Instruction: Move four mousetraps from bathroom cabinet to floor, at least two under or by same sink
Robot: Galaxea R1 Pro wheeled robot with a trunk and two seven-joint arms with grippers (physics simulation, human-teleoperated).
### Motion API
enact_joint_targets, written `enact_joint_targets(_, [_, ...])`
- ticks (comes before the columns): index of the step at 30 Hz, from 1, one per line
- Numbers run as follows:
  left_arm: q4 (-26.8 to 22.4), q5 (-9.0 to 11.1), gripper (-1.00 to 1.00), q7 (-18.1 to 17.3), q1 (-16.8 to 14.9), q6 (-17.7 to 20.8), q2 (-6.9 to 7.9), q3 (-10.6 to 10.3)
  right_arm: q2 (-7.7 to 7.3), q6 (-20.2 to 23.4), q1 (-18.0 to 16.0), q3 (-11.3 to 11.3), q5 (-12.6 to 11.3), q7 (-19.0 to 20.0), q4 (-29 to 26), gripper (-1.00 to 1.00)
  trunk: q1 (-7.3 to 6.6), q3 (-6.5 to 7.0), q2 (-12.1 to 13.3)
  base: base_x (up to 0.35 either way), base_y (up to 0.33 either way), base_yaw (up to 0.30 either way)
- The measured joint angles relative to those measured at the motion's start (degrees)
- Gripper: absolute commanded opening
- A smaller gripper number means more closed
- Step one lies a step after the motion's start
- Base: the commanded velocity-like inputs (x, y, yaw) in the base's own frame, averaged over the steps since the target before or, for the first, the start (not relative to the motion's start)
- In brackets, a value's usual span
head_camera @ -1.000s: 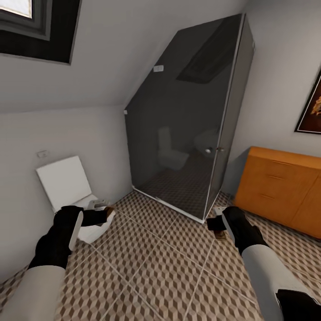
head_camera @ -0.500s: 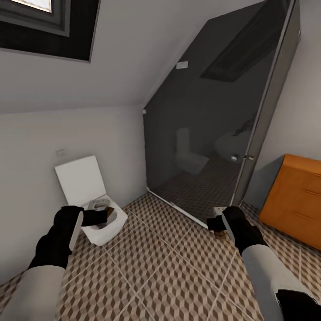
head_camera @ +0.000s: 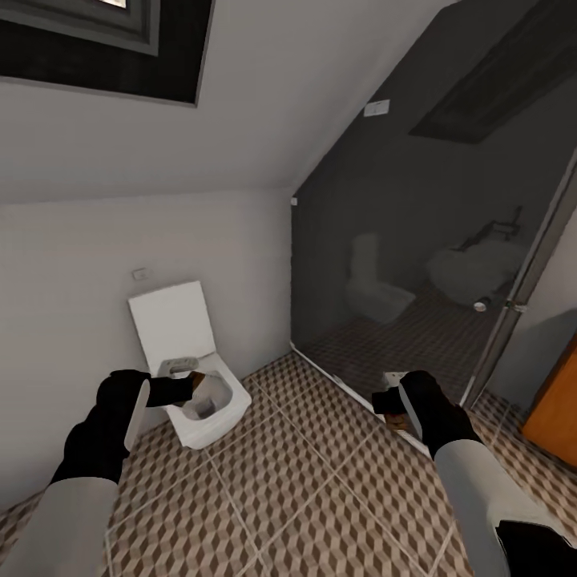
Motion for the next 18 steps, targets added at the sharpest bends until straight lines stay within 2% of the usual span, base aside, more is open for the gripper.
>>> enact_joint_targets(18, [0.07,-0.01,-1.00,0.02,0.00,0.00,-0.01,0.00,-0.09,0.02,0.00,0.00,0.00,0.00,0.00,-1.00,0.00,-0.36,0.00,0.305,-0.075,0.270])
